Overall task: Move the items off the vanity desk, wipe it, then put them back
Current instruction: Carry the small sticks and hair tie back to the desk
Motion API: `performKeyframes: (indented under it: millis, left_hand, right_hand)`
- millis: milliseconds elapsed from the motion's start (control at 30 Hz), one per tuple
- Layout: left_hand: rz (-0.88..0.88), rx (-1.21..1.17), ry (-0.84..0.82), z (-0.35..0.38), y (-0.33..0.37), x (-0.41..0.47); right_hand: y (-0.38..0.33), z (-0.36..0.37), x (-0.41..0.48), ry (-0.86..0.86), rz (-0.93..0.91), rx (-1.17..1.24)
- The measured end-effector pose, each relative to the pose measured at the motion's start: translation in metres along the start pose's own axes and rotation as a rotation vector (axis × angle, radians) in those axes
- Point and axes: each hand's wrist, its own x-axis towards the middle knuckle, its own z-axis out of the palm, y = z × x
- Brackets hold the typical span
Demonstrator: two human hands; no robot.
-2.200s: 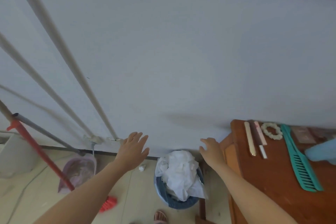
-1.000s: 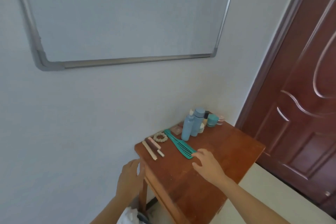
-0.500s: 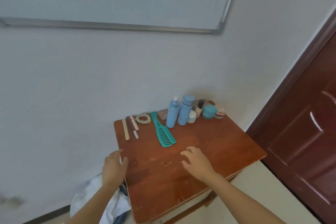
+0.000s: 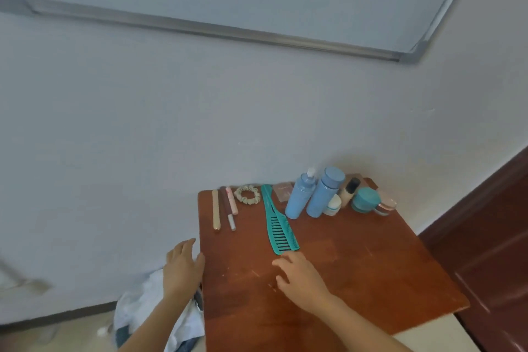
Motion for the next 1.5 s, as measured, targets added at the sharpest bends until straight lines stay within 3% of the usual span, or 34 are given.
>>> performKeyframes:
  millis: [200, 467, 800, 1000, 1233, 1367, 1500]
  left_hand:
    - [0.011, -0.021, 0.020, 0.004, 0.018, 0.017]
    - [-0.019, 0.142, 0.000, 0.029, 0.034, 0.022]
    - [-0.070, 0.387, 0.036, 0.040, 0.061, 0.043]
    - [-0.082, 0.375, 0.110, 0.043, 0.066, 0.054]
    - [-0.118, 0.431, 0.082, 0.047, 0.079, 0.076]
    - [-0.127, 0.425, 0.156, 0.053, 0.084, 0.095]
    - [-0.218, 0.505, 0.065, 0.050, 0.090, 0.107]
  right_hand:
    - [-0.013, 0.010, 0.047, 0.067, -0.013, 0.106]
    - [-0.026, 0.021, 0.094, 0.212, -0.004, 0.226]
    - [-0.031, -0.011, 0.190, 0.024, -0.062, 0.072]
    - [-0.038, -0.003, 0.214, 0.054, 0.018, -0.129]
    - [-0.022, -0.004, 0.211, 0.038, -0.001, -0.072]
    - [-0.016, -0.001, 0.206, 0.030, -0.014, -0.058]
    - [-0.016, 0.003, 0.202, 0.048, 0.011, -0.058]
